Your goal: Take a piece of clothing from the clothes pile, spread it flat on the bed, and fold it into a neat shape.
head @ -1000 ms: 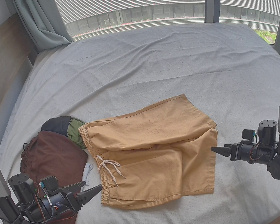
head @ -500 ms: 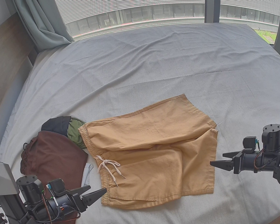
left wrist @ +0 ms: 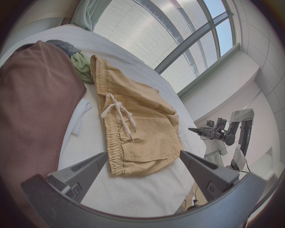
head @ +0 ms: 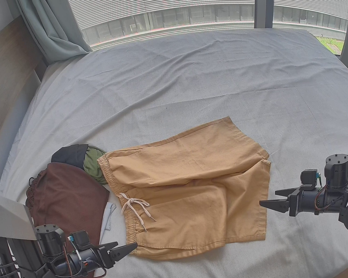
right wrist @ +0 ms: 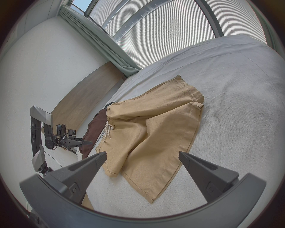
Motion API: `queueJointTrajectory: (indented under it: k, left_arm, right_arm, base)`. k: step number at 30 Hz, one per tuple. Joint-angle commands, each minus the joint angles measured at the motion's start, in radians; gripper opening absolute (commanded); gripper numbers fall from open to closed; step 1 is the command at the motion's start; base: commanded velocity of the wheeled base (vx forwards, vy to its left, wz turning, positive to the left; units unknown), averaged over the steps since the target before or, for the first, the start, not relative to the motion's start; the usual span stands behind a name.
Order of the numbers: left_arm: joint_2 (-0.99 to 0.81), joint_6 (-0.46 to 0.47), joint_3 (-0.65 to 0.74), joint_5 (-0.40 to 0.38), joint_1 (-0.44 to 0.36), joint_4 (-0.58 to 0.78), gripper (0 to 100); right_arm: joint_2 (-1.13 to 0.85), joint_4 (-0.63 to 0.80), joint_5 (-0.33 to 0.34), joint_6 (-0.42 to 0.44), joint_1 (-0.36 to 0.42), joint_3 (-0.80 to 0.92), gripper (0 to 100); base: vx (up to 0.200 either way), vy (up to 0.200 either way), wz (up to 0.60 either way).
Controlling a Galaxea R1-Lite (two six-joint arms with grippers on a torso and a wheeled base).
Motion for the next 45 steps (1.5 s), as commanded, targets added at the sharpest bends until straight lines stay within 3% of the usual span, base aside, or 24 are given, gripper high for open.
queueJointTrajectory:
  k: [1, 10, 24, 34, 35, 45]
  left_arm:
    - [0.057, -0.002, -0.009, 0.003, -0.003, -0.001, 100]
    - [0.163, -0.045, -0.069, 0.073, -0.015, -0.001, 100]
    - [0.175, -0.173, -0.11, 0.079, -0.058, -0.002, 100]
    - [0.179, -0.2, -0.127, 0.081, -0.069, -0.002, 100]
    - [0.181, -0.206, -0.13, 0.081, -0.073, -0.002, 0]
    - [0.193, -0.213, -0.139, 0.081, -0.084, -0.002, 0]
  right_arm:
    - [0.004, -0.001, -0.001, 0.001, 0.001, -0.001, 100]
    - [0.007, -0.001, -0.001, 0.001, -0.001, -0.001, 100]
    - [0.013, -0.002, -0.001, 0.001, 0.001, -0.004, 100]
    - [0.015, -0.002, -0.001, 0.001, 0.001, -0.004, 100]
    - [0.015, -0.002, -0.001, 0.001, 0.001, -0.004, 100]
    - [0.032, -0.001, 0.003, -0.001, 0.001, 0.011, 100]
  base:
    - [0.0, 0.0, 0.0]
    - [0.0, 0.0, 0.0]
    - [0.0, 0.0, 0.0]
    - [0.0, 0.0, 0.0]
    - [0.0, 0.0, 0.0]
    - [0.0, 0.0, 0.0]
